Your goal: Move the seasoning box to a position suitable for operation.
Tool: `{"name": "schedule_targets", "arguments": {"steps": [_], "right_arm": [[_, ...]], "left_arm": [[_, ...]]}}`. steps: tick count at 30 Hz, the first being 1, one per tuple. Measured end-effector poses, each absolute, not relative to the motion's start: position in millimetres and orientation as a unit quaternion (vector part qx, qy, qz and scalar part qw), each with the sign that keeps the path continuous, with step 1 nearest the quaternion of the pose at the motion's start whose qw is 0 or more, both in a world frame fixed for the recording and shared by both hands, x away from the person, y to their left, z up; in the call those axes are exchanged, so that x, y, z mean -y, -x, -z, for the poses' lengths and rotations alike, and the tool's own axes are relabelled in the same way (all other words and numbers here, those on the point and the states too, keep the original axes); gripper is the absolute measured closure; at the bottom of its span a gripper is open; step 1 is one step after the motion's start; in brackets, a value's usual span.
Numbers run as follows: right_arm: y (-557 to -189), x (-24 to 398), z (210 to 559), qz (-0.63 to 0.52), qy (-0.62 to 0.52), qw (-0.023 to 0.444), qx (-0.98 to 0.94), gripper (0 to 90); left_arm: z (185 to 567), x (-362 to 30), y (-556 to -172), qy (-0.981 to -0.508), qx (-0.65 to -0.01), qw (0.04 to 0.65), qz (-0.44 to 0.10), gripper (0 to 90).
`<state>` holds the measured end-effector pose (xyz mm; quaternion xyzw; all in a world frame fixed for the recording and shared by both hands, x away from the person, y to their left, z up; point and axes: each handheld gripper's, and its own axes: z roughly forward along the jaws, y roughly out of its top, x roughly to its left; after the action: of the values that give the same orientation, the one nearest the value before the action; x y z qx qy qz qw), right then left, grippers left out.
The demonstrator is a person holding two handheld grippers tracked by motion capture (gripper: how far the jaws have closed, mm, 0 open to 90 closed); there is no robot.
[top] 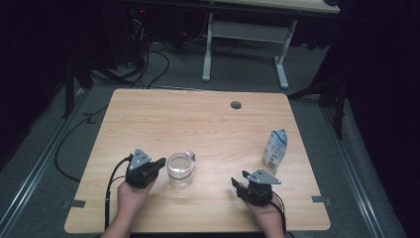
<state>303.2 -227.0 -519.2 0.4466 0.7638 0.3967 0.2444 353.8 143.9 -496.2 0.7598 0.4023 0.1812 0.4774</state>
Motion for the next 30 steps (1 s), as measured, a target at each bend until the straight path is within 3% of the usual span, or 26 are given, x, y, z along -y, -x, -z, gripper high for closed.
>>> {"name": "schedule_targets", "arguments": {"steps": [9, 19, 30], "right_arm": [[-301, 231, 517, -0.407, -0.452, 0.244, -0.755, 54.5], [-300, 229, 514, -0.396, -0.446, 0.258, -0.76, 47.1], [-299, 225, 516, -0.393, -0.453, 0.254, -0.759, 57.1]], "left_arm": [[498, -145, -354, -0.767, -0.394, 0.475, -0.174, 88.9], [496, -142, -348, -0.764, -0.391, 0.48, -0.179, 89.0], [495, -144, -337, -0.765, -0.385, 0.484, -0.181, 90.0]]}}
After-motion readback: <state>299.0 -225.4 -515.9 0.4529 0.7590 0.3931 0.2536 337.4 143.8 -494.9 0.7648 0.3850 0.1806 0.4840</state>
